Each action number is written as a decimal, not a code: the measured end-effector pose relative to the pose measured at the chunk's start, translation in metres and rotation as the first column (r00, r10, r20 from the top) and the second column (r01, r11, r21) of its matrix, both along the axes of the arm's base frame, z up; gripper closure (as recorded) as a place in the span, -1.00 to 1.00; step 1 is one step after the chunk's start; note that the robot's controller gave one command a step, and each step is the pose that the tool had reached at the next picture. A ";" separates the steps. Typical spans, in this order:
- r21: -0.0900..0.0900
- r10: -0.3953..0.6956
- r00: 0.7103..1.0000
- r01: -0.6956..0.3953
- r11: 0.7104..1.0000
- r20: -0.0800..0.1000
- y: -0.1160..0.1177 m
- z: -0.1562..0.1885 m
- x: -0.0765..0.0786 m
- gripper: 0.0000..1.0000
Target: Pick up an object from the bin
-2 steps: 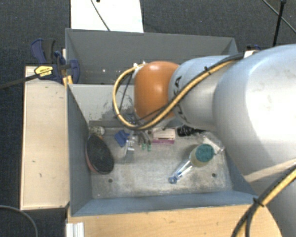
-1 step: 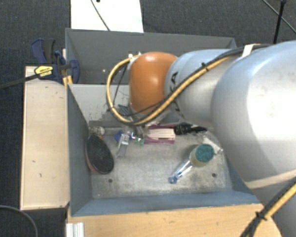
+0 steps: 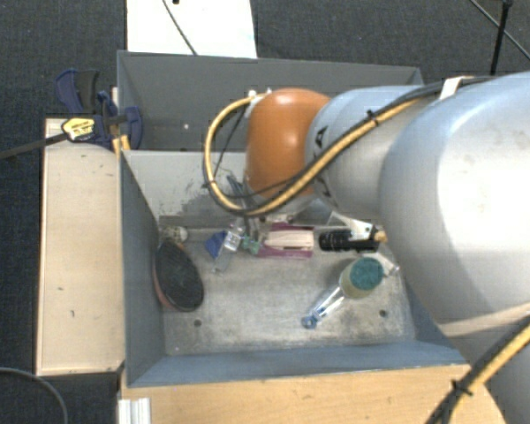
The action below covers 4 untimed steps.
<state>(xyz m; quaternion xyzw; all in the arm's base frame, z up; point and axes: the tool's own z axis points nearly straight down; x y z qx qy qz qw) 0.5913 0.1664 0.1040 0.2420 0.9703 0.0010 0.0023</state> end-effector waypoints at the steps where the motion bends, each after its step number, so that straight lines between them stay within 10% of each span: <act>1: -0.004 -0.190 0.982 0.190 0.982 -0.007 0.027 -0.034 -0.004 -1.00; 2: -0.003 -0.191 0.981 0.191 0.981 -0.006 0.026 -0.034 -0.004 -1.00; 3: -0.001 -0.191 0.982 0.191 0.982 -0.005 0.027 -0.033 -0.004 1.00; 4: 0.001 -0.191 0.982 0.191 0.982 -0.002 0.027 -0.025 -0.003 1.00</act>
Offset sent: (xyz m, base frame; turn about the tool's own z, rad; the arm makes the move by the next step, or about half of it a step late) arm -0.0044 0.0277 -0.0340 0.1941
